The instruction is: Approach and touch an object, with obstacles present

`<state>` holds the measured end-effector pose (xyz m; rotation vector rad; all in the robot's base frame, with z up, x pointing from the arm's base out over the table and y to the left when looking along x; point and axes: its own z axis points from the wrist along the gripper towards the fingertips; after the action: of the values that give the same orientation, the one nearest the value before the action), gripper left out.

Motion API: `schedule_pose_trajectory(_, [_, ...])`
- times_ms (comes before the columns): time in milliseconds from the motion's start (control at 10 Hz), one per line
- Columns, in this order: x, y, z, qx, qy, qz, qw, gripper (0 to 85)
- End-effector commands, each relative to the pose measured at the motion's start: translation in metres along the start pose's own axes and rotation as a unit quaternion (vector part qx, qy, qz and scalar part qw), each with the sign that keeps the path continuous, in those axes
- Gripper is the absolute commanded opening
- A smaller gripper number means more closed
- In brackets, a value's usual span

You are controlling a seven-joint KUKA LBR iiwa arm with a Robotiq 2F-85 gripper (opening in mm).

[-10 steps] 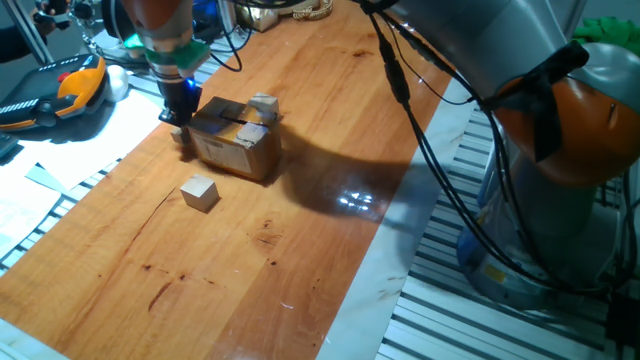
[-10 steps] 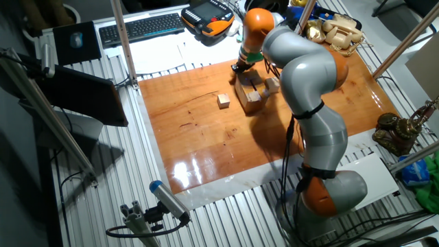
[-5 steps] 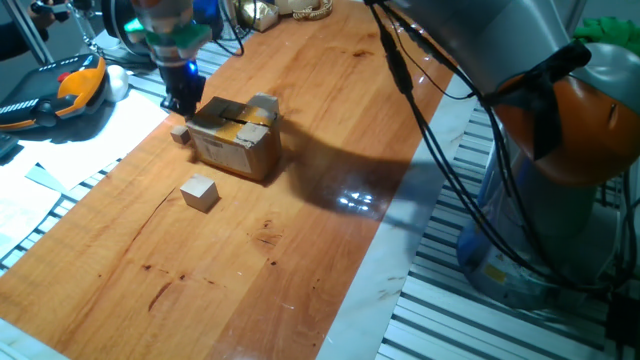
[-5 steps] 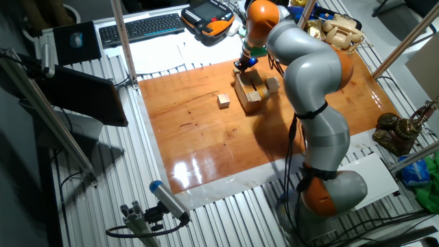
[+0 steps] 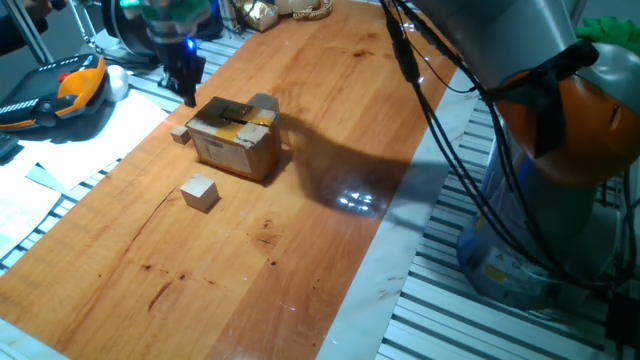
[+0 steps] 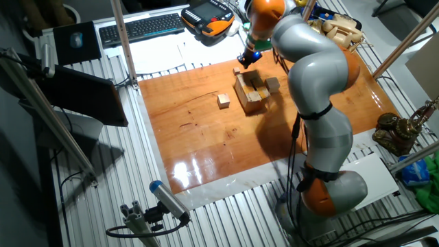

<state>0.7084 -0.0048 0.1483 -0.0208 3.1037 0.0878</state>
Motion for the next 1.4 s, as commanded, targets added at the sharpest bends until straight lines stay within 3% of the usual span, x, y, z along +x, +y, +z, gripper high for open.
schedule_pose_trajectory(0, [0.002,0.000,-0.017,0.002,0.000,-0.001,1.0000,0.0])
schedule_pose_trajectory(200, [0.014,0.002,-0.035,0.005,-0.010,0.002,0.9999,0.0])
schedule_pose_trajectory(600, [0.031,0.009,-0.071,0.006,-0.001,-0.001,1.0000,0.0])
schedule_pose_trajectory(700, [0.035,0.010,-0.079,0.011,-0.005,-0.004,0.9999,0.0])
schedule_pose_trajectory(800, [0.041,0.013,-0.082,0.012,-0.012,-0.004,0.9998,0.0])
schedule_pose_trajectory(1300, [0.065,0.026,-0.098,0.016,-0.018,-0.005,0.9997,0.0])
